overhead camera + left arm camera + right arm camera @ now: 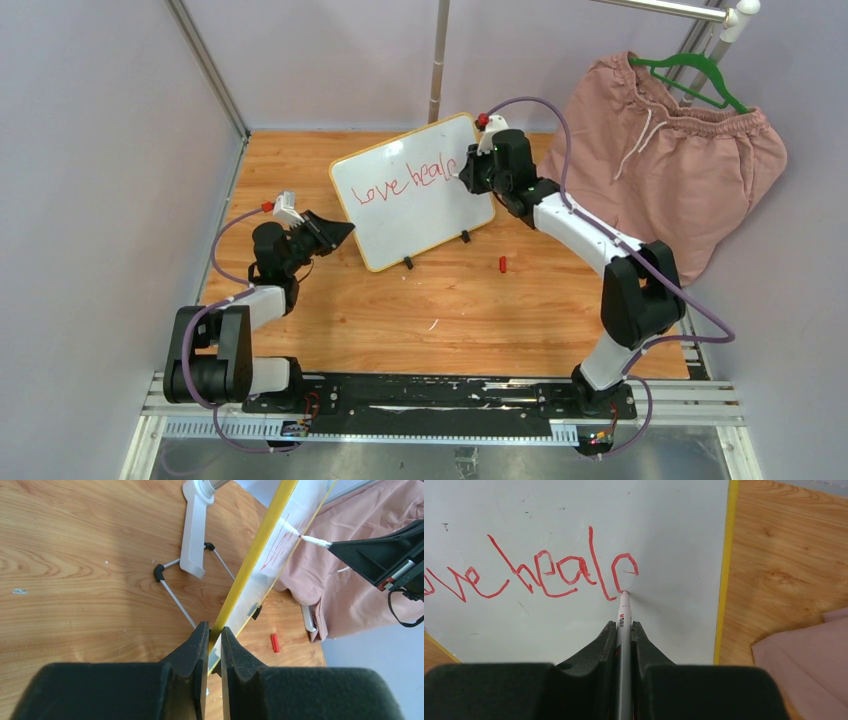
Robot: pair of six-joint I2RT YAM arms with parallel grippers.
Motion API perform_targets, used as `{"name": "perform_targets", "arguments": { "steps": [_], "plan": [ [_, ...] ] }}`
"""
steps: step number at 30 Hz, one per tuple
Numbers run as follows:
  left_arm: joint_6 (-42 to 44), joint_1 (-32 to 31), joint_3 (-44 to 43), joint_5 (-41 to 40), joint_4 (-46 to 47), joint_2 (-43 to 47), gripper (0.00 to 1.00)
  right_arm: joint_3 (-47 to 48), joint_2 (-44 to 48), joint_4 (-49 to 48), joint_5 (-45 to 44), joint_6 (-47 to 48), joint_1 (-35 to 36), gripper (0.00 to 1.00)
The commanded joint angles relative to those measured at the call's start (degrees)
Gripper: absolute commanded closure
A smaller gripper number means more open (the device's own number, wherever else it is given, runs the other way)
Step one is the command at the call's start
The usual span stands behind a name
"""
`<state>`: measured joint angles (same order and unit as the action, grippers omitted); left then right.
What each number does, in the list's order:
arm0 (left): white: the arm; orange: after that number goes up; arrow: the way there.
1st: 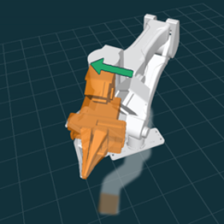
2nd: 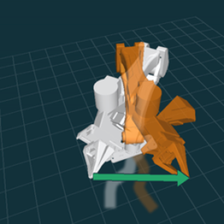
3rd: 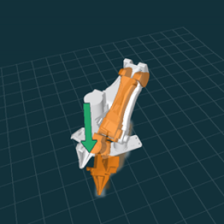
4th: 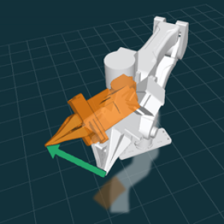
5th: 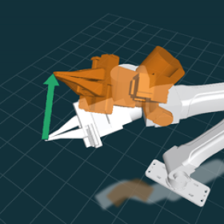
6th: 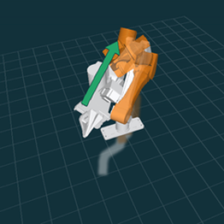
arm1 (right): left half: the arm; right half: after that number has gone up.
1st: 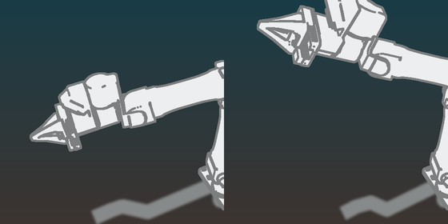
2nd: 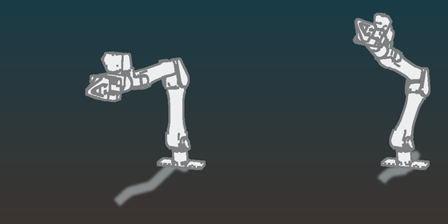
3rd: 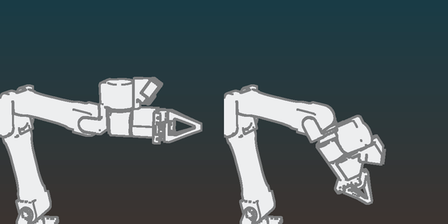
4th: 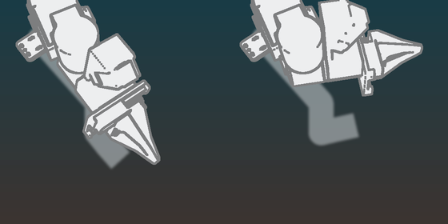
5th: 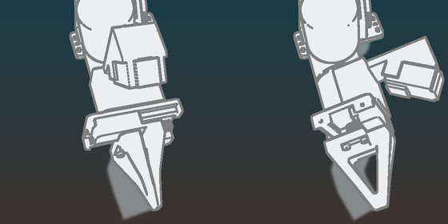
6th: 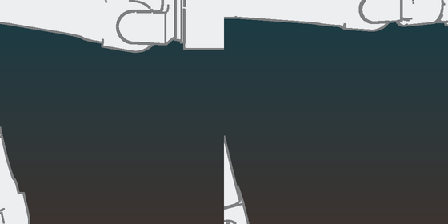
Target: Write a sentence on the whiteboard
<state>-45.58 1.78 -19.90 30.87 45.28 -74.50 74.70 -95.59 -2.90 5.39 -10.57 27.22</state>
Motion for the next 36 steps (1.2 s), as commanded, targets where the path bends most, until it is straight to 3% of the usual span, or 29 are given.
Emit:
{"name": "perform_targets", "arguments": {
  "steps": [1,11,25,36],
  "plan": [
    [0.58,0.24,0.20,-1.08,-0.35,0.79,1.00,-0.65,2.12,-0.10,-2.04,-0.46,-1.56,1.00],
    [0.63,0.24,0.21,-1.17,-0.33,0.72,1.00,-0.02,2.80,-0.17,-1.17,-1.02,-2.90,1.00],
    [0.52,0.24,0.26,-1.17,-0.54,0.88,1.00,-2.31,12.18,-0.56,1.09,-2.17,-2.97,1.00],
    [0.35,0.25,0.30,-1.08,-0.54,0.87,1.00,-10.26,14.00,-11.55,-0.72,-0.91,-2.96,1.00]
  ]
}}
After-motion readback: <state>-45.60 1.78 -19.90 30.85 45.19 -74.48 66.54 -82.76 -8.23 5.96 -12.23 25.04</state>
